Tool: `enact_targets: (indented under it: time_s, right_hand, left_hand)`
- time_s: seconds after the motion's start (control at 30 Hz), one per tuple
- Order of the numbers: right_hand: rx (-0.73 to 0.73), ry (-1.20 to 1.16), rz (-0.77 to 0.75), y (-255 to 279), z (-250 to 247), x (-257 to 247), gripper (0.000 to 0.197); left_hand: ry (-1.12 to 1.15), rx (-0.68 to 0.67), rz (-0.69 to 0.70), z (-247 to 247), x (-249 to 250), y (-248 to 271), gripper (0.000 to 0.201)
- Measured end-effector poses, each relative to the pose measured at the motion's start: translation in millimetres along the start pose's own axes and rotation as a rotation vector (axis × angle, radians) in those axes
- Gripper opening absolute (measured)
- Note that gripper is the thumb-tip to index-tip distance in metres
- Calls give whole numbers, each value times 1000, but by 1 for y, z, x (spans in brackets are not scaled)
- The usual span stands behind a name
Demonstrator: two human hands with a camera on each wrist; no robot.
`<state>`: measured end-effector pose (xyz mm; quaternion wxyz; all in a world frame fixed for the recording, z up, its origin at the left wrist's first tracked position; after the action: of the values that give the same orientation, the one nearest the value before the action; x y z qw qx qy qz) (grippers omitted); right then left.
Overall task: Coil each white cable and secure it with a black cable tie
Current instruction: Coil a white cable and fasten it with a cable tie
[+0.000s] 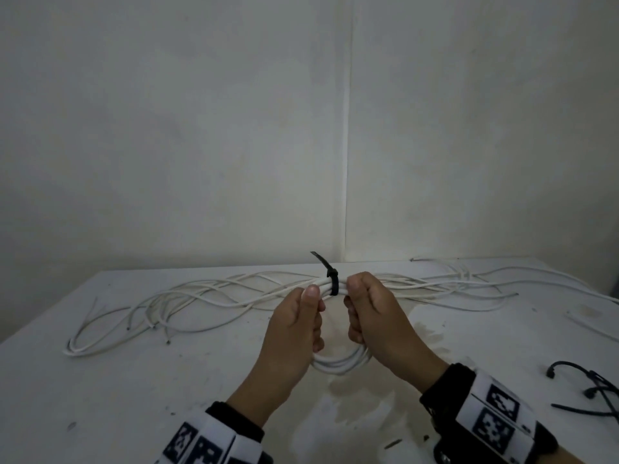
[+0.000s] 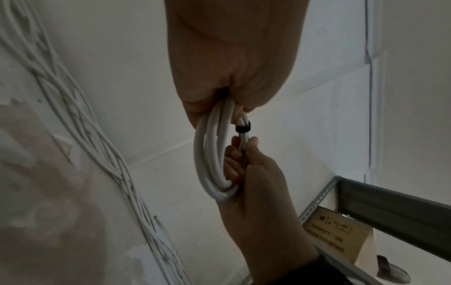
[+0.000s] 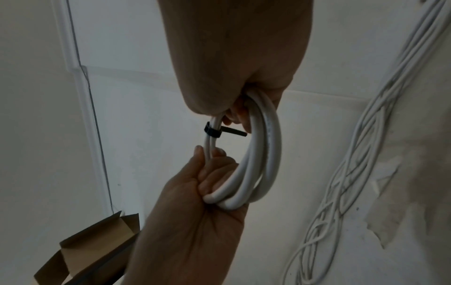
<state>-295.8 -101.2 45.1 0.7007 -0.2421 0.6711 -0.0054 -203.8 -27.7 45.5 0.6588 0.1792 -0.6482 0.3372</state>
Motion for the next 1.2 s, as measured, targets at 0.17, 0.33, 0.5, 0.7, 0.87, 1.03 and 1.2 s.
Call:
enact_targets:
  time_s: [0.17, 0.33, 0.5, 0.7, 0.87, 1.03, 1.2]
  right_hand:
    - [-5, 126, -122, -1, 11, -3, 25]
    - [46, 221, -243, 6, 21, -5, 27]
    - [21, 258, -246, 2, 30, -5, 26]
    - [-12, 281, -217, 5, 49, -2, 26]
    - [-203, 167, -90, 14, 80, 3, 21]
    - [-239, 111, -133, 24, 111, 2, 27]
    - [-230, 86, -39, 29, 138, 9, 22]
  left_hand:
    - [-42, 1, 44, -9, 3, 1, 33]
    - [-215, 78, 208, -21, 1, -3, 34]
    - [-217, 30, 247, -36, -5, -3, 31]
    - [-473, 27, 426, -63, -6, -10, 16]
    - [-501, 156, 442, -88, -3, -13, 16]
    - [-569, 223, 462, -120, -5, -16, 24]
    - [-773, 226, 497, -156, -12, -20, 18]
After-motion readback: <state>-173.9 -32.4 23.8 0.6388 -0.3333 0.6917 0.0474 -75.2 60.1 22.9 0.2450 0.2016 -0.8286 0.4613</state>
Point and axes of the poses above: each hand's wrist, its own y-axis away from the middle knuckle, its own z-axis out of the palm, x = y × z, the point moved 4 cm from there along -y, towards the middle knuckle, and after that the axes turned 15 degrees about x, right-handed, at the moved point
